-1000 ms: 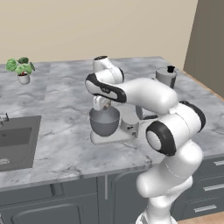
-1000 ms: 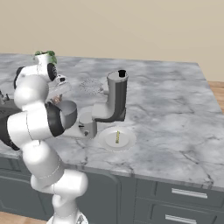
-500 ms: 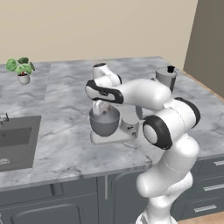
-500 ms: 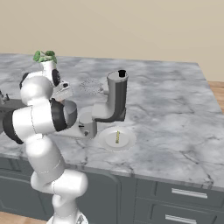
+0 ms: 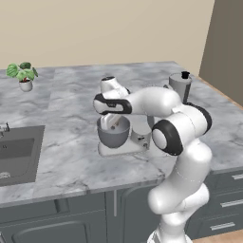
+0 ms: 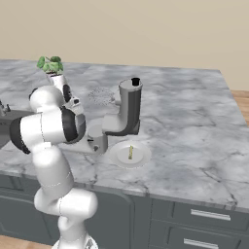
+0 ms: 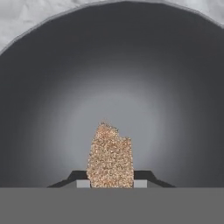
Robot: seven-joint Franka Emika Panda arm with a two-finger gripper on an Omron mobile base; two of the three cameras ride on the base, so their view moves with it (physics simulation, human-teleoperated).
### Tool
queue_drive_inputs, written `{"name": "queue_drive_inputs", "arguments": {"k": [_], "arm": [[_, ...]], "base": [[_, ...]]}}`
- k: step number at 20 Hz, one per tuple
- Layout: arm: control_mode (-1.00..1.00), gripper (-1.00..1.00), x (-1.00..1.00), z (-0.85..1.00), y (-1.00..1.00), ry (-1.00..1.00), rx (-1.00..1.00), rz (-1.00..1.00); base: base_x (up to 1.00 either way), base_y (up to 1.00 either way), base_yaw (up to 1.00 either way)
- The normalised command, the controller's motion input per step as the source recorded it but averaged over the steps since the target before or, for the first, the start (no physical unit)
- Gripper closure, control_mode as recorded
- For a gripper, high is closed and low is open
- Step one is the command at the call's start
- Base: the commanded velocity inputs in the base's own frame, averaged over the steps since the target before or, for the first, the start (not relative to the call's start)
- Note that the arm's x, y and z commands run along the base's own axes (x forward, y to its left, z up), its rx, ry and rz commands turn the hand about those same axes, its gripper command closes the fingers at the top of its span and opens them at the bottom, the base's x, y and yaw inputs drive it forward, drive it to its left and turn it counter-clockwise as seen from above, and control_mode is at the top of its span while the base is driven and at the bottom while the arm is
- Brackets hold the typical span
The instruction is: Add butter and sugar cubes to the stand mixer bowl and then turn on the stand mixer to begin making frosting.
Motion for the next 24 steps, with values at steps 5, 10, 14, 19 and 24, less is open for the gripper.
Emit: {"name": "queue_drive_inputs", "arguments": {"k": [5,10,14,19,24], "arm": [[-1.0,-1.0,0.18,-0.26,0.01,0.04,0.0,0.0],[-1.0,-1.0,0.04,-0.02,0.0,0.01,0.02,0.0],[-1.0,-1.0,-0.14,0.39,0.0,-0.03,0.06,0.0],[-1.0,-1.0,-0.44,0.65,0.0,-0.09,0.07,0.0],[-1.0,-1.0,-0.86,0.53,-0.06,-0.11,0.08,0.0]], "base": [[0.0,0.0,0.0],[0.0,0.0,0.0],[0.0,0.0,0.0],[0.0,0.0,0.0],[0.0,0.0,0.0]]}}
